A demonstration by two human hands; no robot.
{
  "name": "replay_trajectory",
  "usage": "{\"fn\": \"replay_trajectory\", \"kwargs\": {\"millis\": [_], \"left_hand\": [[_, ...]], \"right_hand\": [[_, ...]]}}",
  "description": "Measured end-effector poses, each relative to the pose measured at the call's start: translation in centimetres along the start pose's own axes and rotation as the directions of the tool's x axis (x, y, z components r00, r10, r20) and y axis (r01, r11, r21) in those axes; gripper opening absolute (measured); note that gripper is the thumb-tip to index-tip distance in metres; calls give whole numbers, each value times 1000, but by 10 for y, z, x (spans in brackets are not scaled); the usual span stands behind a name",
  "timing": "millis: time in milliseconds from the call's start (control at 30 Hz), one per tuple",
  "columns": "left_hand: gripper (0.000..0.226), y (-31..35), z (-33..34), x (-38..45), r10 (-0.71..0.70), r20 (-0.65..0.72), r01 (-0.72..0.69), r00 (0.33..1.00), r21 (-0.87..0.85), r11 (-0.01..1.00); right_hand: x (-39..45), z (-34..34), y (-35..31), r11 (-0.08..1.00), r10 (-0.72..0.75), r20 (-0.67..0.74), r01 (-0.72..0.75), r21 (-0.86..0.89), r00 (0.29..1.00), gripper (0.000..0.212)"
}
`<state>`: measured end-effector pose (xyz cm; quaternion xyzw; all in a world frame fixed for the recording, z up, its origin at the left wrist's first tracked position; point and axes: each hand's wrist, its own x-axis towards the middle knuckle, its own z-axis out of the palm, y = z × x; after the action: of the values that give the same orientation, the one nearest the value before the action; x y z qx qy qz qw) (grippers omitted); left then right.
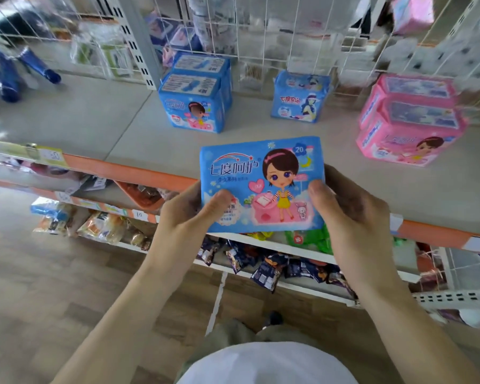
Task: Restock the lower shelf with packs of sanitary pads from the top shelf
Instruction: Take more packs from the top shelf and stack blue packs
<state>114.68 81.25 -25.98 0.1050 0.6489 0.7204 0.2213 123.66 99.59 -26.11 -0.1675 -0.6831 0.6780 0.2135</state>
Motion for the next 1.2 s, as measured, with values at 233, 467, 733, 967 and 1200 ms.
{"fn": "replay_trajectory", "kwargs": {"millis": [233, 467, 733, 967, 1200], "left_hand": [[35, 0, 3, -1, 35, -65, -32, 997, 49, 998], [28, 0, -14, 16, 23, -65, -20, 998, 43, 999], [28, 6, -66, 55, 4, -22, -3, 1000, 20, 1000], [19, 15, -128, 96, 13, 26, -15, 1000, 77, 997], [22, 8, -171, 128, 69, 78, -86, 995, 238, 967]], "right_hand": [[14, 0, 4, 1000, -8, 93, 6, 24, 996, 26], [32, 11, 11, 997, 34, 125, -26, -67, 992, 36], [62, 60, 15, 991, 53, 115, -38, -127, 992, 29], [88, 118, 21, 975, 81, 81, -62, -211, 993, 28], [101, 153, 41, 957, 74, 31, -62, -283, 997, 38]]}}
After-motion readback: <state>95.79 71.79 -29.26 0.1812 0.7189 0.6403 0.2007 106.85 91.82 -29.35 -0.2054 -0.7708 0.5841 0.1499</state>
